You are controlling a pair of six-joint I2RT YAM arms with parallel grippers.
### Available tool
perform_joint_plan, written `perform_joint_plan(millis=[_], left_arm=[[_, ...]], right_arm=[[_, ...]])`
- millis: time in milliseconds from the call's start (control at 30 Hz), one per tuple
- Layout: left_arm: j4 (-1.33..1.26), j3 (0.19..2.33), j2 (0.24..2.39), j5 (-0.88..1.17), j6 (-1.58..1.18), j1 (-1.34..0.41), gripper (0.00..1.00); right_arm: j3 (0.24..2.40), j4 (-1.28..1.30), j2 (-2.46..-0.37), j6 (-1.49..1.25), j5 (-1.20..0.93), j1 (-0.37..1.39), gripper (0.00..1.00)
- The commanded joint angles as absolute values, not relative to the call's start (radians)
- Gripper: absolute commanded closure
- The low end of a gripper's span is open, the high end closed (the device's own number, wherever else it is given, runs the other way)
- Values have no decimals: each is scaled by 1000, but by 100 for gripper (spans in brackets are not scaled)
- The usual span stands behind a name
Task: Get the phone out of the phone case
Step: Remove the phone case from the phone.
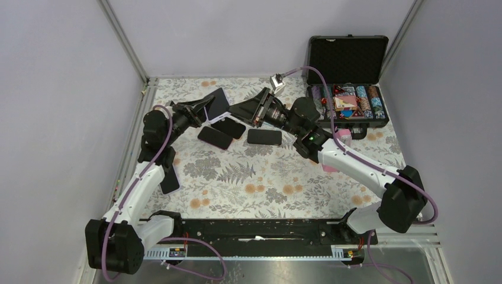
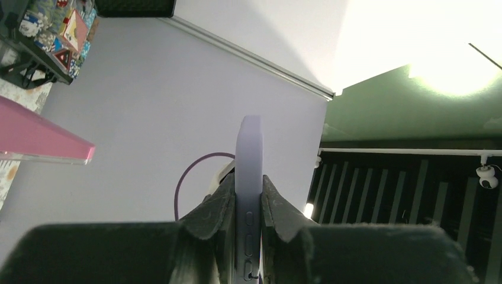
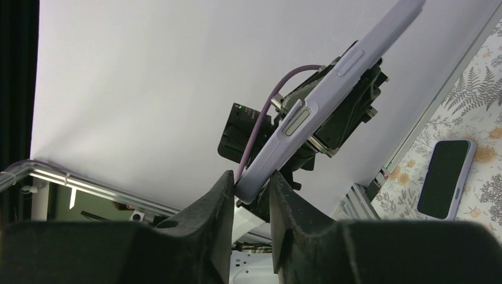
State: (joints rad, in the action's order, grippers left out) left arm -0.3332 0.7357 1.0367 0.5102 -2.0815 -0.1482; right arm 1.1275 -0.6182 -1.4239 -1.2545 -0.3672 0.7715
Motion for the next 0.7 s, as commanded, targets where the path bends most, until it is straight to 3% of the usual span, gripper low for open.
perform_joint_plan(millis=[0,167,667], left_arm=[[-324,800,1023,517,-2084,-144,100],[-285,819,1010,542,-2086,-157,100],[-296,838,1026,594,-2107,-249,100]], right_arm=[[1175,-780,-1432,-1217,-362,779,78],[1182,-893,-1450,-1150,-327,779,95],[1316,-990,-1523,-1107,-359,779,100]])
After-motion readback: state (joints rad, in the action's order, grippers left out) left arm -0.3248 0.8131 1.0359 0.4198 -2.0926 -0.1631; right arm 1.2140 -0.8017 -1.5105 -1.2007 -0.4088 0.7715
